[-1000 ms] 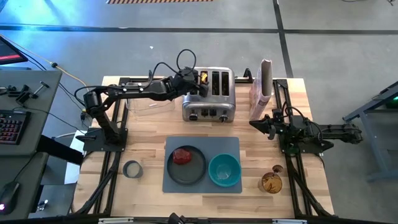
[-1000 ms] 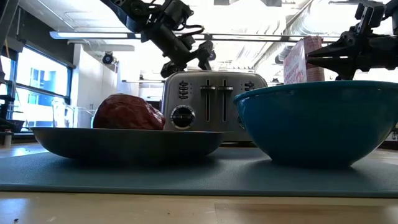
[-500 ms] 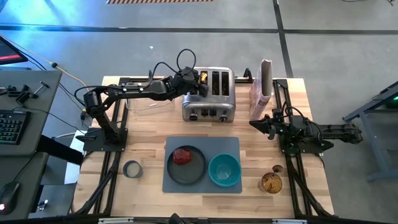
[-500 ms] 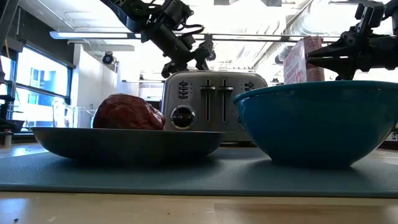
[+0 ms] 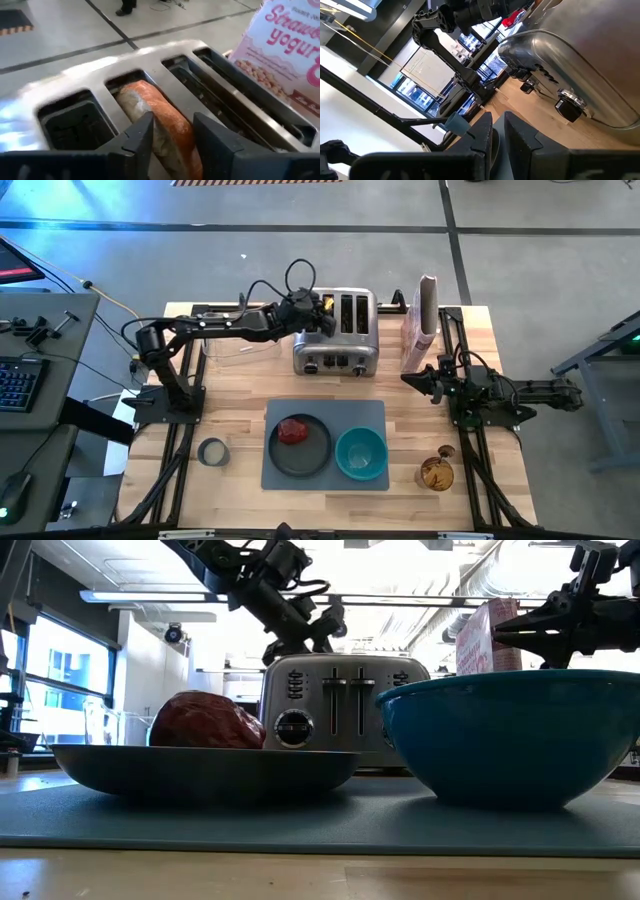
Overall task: Arrange a breakfast setting
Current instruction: Put the bread on the black plate
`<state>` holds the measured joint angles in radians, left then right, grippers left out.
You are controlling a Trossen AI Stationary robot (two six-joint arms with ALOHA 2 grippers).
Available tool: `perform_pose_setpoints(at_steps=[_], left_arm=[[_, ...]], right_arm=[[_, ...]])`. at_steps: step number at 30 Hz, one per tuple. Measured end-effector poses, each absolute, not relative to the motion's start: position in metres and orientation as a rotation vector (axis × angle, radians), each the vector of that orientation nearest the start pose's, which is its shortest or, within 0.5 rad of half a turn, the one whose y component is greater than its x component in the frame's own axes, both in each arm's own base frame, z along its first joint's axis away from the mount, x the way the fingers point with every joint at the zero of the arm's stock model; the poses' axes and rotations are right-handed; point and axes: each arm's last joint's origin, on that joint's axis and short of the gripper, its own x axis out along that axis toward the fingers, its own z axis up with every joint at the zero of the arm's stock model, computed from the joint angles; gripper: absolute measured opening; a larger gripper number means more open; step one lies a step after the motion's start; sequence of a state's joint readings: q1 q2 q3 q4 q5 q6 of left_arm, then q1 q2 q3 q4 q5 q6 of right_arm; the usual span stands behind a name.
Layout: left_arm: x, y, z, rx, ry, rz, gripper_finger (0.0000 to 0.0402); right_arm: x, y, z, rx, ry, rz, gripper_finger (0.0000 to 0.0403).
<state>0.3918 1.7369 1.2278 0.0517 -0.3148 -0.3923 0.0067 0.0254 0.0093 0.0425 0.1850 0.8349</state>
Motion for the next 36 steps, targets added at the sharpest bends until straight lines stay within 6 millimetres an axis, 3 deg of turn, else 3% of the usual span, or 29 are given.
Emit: perform_pose_setpoints(at_steps=[18, 27, 36], left_arm=[[0.362, 0.159, 0.251, -0.394, 0.325, 0.761, 0.0009], [0.362, 0.158, 0.252, -0.425, 0.303, 0.763, 0.0004], [0.355, 0.155, 0.27, -0.432, 0.249, 0.757, 0.0003]], right_arm=[[0.098, -0.005, 0.169, 0.837, -0.099, -0.157, 0.0037], [0.098, -0.005, 0.169, 0.83, -0.098, -0.158, 0.0037], [0.098, -0.005, 0.169, 0.83, -0.098, -0.158, 0.0037]])
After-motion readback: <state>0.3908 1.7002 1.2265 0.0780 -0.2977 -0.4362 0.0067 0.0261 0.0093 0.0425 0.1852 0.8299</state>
